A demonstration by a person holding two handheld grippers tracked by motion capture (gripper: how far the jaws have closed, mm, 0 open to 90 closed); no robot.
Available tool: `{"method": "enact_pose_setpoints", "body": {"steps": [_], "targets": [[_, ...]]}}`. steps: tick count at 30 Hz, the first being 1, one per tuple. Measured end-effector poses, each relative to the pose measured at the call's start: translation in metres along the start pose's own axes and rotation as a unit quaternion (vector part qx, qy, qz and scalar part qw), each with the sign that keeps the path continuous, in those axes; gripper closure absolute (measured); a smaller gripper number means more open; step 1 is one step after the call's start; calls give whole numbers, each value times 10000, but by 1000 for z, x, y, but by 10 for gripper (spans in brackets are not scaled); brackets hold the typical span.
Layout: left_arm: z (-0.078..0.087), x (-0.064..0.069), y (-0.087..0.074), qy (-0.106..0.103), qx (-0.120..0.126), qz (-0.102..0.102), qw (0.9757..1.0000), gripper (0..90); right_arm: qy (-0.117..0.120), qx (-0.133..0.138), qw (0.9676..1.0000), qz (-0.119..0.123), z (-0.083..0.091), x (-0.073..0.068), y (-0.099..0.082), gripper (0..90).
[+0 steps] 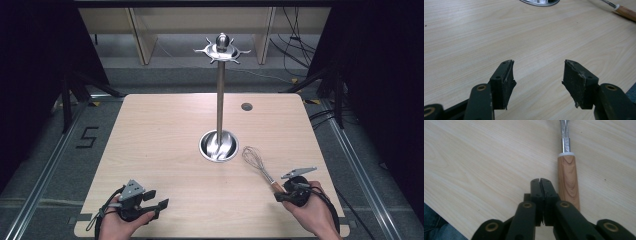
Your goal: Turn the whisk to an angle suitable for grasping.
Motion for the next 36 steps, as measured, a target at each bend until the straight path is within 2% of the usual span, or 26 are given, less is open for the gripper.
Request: {"method": "enact_pose_setpoints", "body": {"steps": [1,6,7,9,10,12,13,14,15,16,17,18,19,20,21,22,23,25,26,27,29,30,31,35,36], "targets": [[0,0,0,-4,5,-1,10000,407,-16,-68,9998,-161,1,-2,0,900],[0,1,0,-36,11,-30,10000,407,-18,-142,9996,-228,0,-3,0,900],[-1,3,0,-53,90,91,9999,407,-18,-170,9997,-198,0,-3,1,900],[-1,4,0,-39,98,101,9999,407,-27,-169,9997,-198,-1,-4,4,900],[-1,3,0,-88,73,-39,9999,407,-27,-129,9996,-251,-1,-4,8,900],[-1,3,0,-69,19,-1,10000,407,-140,27,9996,-253,1,1,24,900],[-1,3,0,-59,2,-21,10000,406,-276,195,9989,-324,1,12,41,900],[-1,3,0,-44,1,-38,10000,406,-276,195,9989,-324,1,12,41,900],[-1,3,0,-70,13,6,10000,407,-366,177,9967,-698,-1,20,57,900],[-1,2,0,-62,0,-1,10000,407,-414,211,9953,-851,-3,23,64,900],[-1,2,0,-62,0,-1,10000,407,-414,211,9953,-851,-3,23,64,900],[-1,3,1,-55,87,18,9999,407,-481,182,9959,-742,-7,32,72,900],[-1,3,0,-59,96,118,9999,406,-518,132,9941,-941,-13,36,82,900],[0,1,0,-36,22,34,10000,407,-509,-34,9930,-1062,-22,43,95,900],[0,1,0,-20,6,20,10000,407,-514,-21,9919,-1161,-27,45,100,900],[0,1,0,-20,6,20,10000,407,-514,-21,9919,-1161,-27,45,100,900],[-1,3,0,-66,81,76,9999,407,-542,-24,9895,-1342,-39,49,113,900],[-1,3,0,-75,74,41,9999,407,-550,-4,9893,-1353,-43,52,116,900],[-1,3,0,-79,73,35,9999,407,-550,-11,9891,-1369,-52,56,126,900],[-1,4,0,-82,104,73,9999,407,-514,-99,9870,-1518,-53,53,128,900],[-1,4,0,-79,102,123,9998,407,-575,-184,9868,-1500,-56,54,131,900],[-1,3,0,-77,101,122,9998,407,-514,-213,9849,-1641,-59,53,134,900],[-1,3,0,-74,108,124,9998,406,-600,-249,9867,-1491,-63,56,138,900],[-1,3,0,-84,100,96,9999,407,-566,-288,9864,-1514,-68,53,143,900],[-1,3,0,-86,99,90,9999,406,-594,-312,9880,-1394,-71,51,145,900]]}}
Point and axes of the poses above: each handheld gripper's, and its own axes: z roughly backward along the jaws, y roughly out of its top, x roughly to its right, the point moved 3 cm from there along -z, roughly forward along the jaws, and after that the axes turned 5 degrees about -z, right-handed, at the moved point
